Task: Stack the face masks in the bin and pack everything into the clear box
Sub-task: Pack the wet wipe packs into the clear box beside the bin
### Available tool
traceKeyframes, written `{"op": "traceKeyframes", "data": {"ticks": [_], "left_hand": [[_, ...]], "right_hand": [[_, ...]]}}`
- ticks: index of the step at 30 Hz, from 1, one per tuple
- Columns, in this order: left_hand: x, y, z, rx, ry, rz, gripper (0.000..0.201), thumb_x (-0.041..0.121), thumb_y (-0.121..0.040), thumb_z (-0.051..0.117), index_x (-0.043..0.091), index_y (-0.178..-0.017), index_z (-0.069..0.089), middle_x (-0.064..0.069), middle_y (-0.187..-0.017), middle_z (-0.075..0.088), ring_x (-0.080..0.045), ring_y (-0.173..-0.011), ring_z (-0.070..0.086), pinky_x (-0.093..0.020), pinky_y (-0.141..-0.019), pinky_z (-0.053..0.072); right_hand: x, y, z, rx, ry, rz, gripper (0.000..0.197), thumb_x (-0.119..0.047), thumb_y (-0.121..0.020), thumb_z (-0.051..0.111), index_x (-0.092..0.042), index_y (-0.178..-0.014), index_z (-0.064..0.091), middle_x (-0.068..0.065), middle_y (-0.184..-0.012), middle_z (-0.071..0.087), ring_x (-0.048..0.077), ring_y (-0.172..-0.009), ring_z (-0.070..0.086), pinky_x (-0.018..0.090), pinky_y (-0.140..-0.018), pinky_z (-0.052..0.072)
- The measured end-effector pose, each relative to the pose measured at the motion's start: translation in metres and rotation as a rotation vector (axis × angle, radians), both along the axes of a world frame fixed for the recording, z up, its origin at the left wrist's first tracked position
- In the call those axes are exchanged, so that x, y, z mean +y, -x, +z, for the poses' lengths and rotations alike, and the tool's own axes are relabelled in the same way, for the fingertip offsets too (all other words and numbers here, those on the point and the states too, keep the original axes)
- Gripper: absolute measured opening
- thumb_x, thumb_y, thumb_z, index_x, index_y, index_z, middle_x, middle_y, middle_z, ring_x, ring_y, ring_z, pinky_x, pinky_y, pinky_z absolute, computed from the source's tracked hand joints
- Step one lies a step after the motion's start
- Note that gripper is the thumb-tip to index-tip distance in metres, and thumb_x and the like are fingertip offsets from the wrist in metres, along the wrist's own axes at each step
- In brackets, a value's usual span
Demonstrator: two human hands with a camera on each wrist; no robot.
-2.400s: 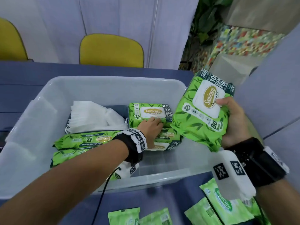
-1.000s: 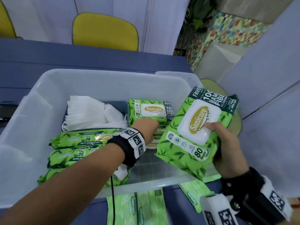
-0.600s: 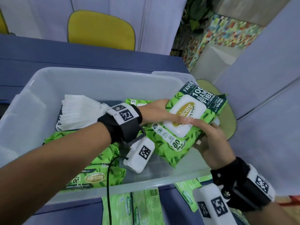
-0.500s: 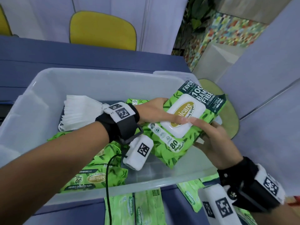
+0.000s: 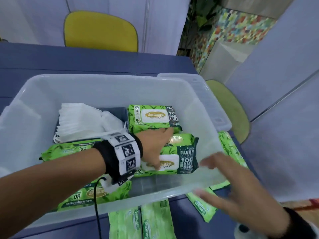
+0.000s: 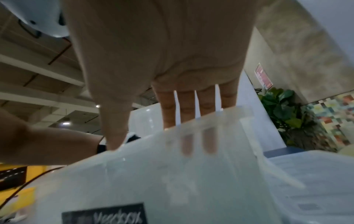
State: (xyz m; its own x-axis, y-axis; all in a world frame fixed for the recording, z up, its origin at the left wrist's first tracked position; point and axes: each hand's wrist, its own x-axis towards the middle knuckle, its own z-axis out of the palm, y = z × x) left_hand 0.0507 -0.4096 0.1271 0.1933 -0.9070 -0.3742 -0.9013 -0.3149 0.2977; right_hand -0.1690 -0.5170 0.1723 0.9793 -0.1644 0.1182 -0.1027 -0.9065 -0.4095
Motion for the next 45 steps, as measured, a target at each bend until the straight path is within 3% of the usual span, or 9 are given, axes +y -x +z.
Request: {"op": "traceKeyframes", "data": {"ticks": [4, 8, 13, 16, 23, 31, 34, 37, 45], "left_hand": [[-0.009, 0.016, -0.028, -0.209, -0.035, 0.004, 0.097, 0.028, -0.07, 0.079, 0.012, -0.141, 0.015, -0.013, -0.128, 0.038, -0.03, -0.105, 0.049, -0.04, -0.075, 0.047], [-0.011, 0.023, -0.052, -0.452, -0.009, 0.003, 0.087, 0.038, -0.072, 0.07, 0.012, -0.136, 0.018, -0.014, -0.133, 0.032, -0.029, -0.115, 0.036, -0.043, -0.088, 0.039], [-0.014, 0.02, -0.074, -0.447, -0.037, 0.022, 0.116, 0.053, -0.073, 0.067, 0.031, -0.146, -0.02, -0.01, -0.155, -0.025, -0.039, -0.143, -0.013, -0.067, -0.108, 0.002], [-0.015, 0.02, -0.082, -0.395, -0.026, 0.09, 0.127, 0.05, -0.071, 0.071, 0.036, -0.139, -0.035, -0.008, -0.151, -0.036, -0.039, -0.141, -0.024, -0.07, -0.107, 0.002], [-0.019, 0.013, -0.078, -0.36, -0.155, 0.009, 0.14, 0.064, -0.062, 0.074, 0.033, -0.136, -0.04, -0.01, -0.144, -0.045, -0.041, -0.137, -0.03, -0.07, -0.107, 0.007], [-0.037, 0.005, -0.012, -0.141, -0.26, -0.006, 0.105, 0.047, -0.078, 0.071, 0.026, -0.152, 0.0, -0.011, -0.159, -0.006, -0.033, -0.146, 0.0, -0.054, -0.115, 0.02], [-0.044, 0.015, 0.03, -0.087, -0.048, -0.031, 0.085, 0.045, -0.086, 0.063, 0.019, -0.151, 0.014, -0.006, -0.157, 0.021, -0.021, -0.142, 0.024, -0.03, -0.114, 0.022], [-0.044, 0.041, 0.076, -0.106, 0.179, -0.076, 0.074, 0.043, -0.088, 0.06, 0.022, -0.149, 0.022, 0.001, -0.151, 0.033, -0.017, -0.137, 0.032, -0.026, -0.109, 0.025], [-0.037, 0.169, 0.1, 0.199, 0.56, -0.361, 0.058, 0.052, -0.083, 0.043, 0.033, -0.138, 0.041, 0.014, -0.131, 0.051, -0.003, -0.121, 0.04, -0.015, -0.101, 0.025]], "right_hand": [[0.002, 0.005, -0.019, 0.015, 0.237, 0.136, 0.035, -0.06, -0.089, 0.044, -0.031, -0.1, 0.062, -0.015, -0.087, 0.057, 0.004, -0.077, 0.048, 0.019, -0.074, 0.035], [0.001, 0.007, -0.03, -0.078, 0.252, 0.11, 0.019, -0.035, -0.086, 0.051, -0.026, -0.098, 0.063, -0.01, -0.083, 0.055, 0.013, -0.072, 0.051, 0.022, -0.072, 0.035], [0.002, 0.007, -0.034, -0.135, 0.231, 0.088, 0.019, -0.025, -0.084, 0.052, -0.022, -0.095, 0.066, -0.006, -0.08, 0.056, 0.015, -0.072, 0.048, 0.024, -0.07, 0.035], [0.003, 0.007, -0.037, -0.142, 0.236, 0.077, 0.018, -0.024, -0.083, 0.052, -0.021, -0.094, 0.067, -0.005, -0.081, 0.056, 0.018, -0.071, 0.051, 0.026, -0.072, 0.037], [0.003, 0.019, -0.038, -0.133, 0.102, 0.046, 0.027, -0.031, -0.092, 0.055, -0.025, -0.118, 0.06, -0.009, -0.103, 0.06, 0.009, -0.098, 0.056, 0.027, -0.108, 0.034], [-0.043, 0.08, -0.066, -0.227, -0.104, -0.376, 0.055, -0.018, -0.078, 0.058, -0.028, -0.13, 0.048, -0.007, -0.127, 0.048, 0.008, -0.122, 0.046, 0.017, -0.102, 0.034], [-0.086, 0.121, -0.101, 0.008, -0.103, -0.634, 0.075, -0.009, -0.066, 0.062, -0.024, -0.136, 0.042, 0.003, -0.126, 0.046, 0.024, -0.121, 0.047, 0.022, -0.099, 0.033], [-0.124, 0.157, -0.126, 0.422, -0.02, -0.816, 0.096, -0.021, -0.067, 0.077, -0.022, -0.148, 0.025, 0.013, -0.141, 0.037, 0.031, -0.128, 0.041, 0.032, -0.102, 0.036], [-0.171, 0.175, -0.155, 0.864, 0.148, -0.75, 0.133, -0.038, -0.058, 0.088, -0.04, -0.149, -0.01, 0.005, -0.158, 0.007, 0.03, -0.146, 0.009, 0.063, -0.111, 0.021]]}}
